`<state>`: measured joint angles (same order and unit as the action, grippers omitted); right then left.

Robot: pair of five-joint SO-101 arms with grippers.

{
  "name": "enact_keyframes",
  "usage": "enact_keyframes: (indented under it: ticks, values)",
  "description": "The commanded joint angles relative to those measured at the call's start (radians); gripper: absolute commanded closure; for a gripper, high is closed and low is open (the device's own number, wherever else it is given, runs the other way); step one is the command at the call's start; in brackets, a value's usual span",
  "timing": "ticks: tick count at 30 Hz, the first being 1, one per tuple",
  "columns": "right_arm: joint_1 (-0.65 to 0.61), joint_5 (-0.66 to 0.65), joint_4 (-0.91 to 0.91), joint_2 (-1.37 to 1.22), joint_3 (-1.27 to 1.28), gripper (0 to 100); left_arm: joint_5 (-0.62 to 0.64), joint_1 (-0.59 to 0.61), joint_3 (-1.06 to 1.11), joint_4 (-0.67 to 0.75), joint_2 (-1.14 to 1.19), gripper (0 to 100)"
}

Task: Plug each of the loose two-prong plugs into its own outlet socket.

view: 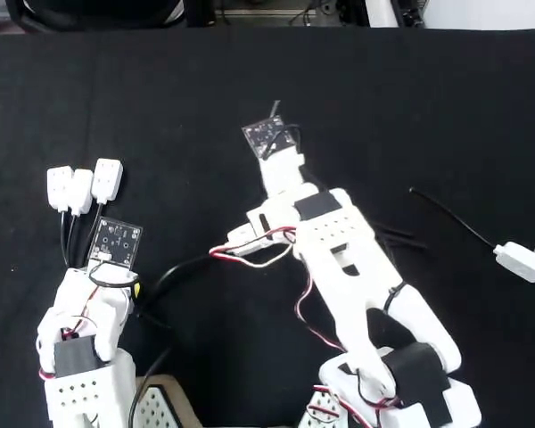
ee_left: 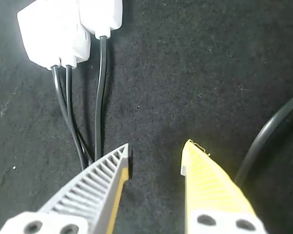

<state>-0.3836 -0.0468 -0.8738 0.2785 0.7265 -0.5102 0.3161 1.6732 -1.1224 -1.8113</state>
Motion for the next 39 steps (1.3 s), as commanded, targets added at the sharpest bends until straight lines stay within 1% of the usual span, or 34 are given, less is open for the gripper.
enact_keyframes:
  ticks: [1,4,9,11,17,23,39]
  values:
    - [-0.006,0.0,-0.006,0.016,-0.065,98.7,0.002,0.01,-0.004,-0.003,-0.008,82]
    - [-0.009,0.0,-0.006,0.042,-0.051,98.7,0.002,0.01,-0.004,-0.003,-0.008,82]
    - [-0.083,0.006,0.005,0.027,0.002,98.7,0.002,0.01,-0.004,-0.003,-0.008,82]
    - [-0.092,0.008,0.026,-0.002,0.012,98.7,0.002,0.01,-0.002,-0.003,-0.008,82]
    - [-0.043,0.026,0.029,-0.087,-0.035,98.7,0.002,0.01,-0.002,-0.003,-0.008,82]
    - [0.005,0.028,0.028,-0.094,-0.036,98.7,0.002,0.01,-0.002,-0.003,-0.008,82]
    - [0.017,0.049,-0.02,-0.102,-0.03,98.7,0.002,0.01,-0.002,-0.003,-0.008,82]
